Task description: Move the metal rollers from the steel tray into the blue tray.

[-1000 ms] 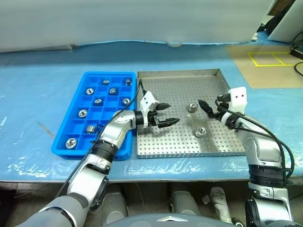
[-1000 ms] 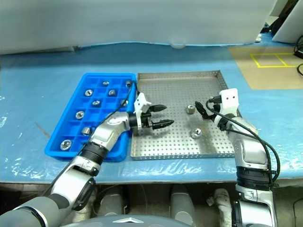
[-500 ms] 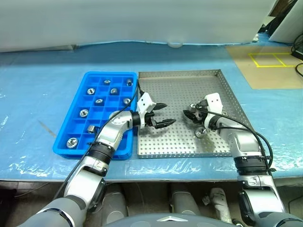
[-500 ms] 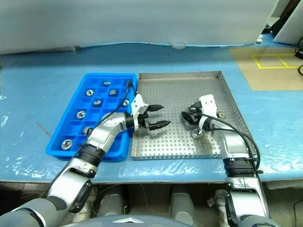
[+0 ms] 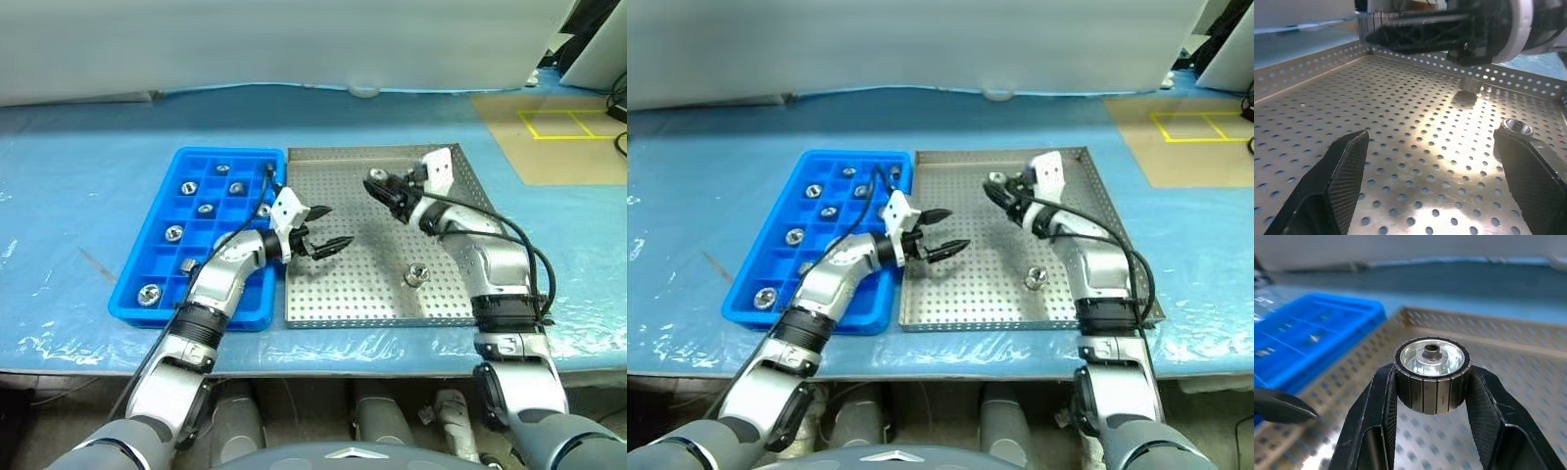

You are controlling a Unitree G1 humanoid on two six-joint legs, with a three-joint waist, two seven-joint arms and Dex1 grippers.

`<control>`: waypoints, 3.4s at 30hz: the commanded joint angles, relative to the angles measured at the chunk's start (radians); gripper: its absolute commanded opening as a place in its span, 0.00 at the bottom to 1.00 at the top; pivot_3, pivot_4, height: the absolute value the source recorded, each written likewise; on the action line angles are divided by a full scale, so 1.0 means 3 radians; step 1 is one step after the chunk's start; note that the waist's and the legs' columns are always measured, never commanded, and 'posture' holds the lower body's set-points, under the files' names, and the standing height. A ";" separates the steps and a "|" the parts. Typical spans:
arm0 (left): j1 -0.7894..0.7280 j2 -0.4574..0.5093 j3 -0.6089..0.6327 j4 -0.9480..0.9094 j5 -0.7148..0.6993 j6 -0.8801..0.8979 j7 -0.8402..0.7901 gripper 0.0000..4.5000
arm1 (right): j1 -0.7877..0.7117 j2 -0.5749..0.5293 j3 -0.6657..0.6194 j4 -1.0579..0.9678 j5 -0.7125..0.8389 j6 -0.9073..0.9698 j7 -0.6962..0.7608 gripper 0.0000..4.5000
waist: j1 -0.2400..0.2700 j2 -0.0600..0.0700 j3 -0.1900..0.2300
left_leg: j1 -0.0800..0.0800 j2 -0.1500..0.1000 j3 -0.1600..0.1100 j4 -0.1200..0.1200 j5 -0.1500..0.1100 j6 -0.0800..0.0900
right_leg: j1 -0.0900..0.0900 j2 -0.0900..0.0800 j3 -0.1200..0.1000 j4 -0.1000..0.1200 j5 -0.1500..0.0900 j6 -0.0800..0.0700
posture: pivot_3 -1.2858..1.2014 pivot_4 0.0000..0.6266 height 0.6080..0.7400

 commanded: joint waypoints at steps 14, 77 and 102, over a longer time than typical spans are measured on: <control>0.1325 0.0297 0.0524 -0.1867 -0.0107 0.0524 0.1024 0.95 | -0.1212 0.0548 0.0598 0.1669 -0.0104 -0.0785 0.1415 0.36 | 0.0510 -0.0002 0.0002 | -0.0011 0.0002 -0.0006 -0.0033 0.0004 -0.0007 | -0.0010 -0.0004 -0.0023 -0.0006 -0.0012 -0.0012 | 0.72 0.24 1.00; -0.0391 -0.0317 -0.0360 0.0604 0.0048 -0.0217 -0.0622 0.95 | 0.1665 -0.0667 -0.0126 -0.1384 -0.0253 0.0902 -0.0111 0.96 | -0.0069 0.0000 -0.0001 | 0.0019 -0.0006 0.0005 -0.0029 0.0005 -0.0007 | 0.0010 0.0001 0.0004 -0.0010 -0.0013 0.0000 | 0.36 0.24 1.00; -0.0297 -0.0195 -0.0276 0.0428 0.0059 -0.0179 -0.0478 0.95 | 0.1345 -0.0691 0.0165 -0.1030 -0.0279 0.0681 0.0012 0.37 | -0.0072 -0.0001 -0.0002 | 0.0019 -0.0004 0.0005 -0.0026 0.0004 -0.0007 | 0.0008 0.0001 0.0005 -0.0008 -0.0013 0.0000 | 0.40 0.24 1.00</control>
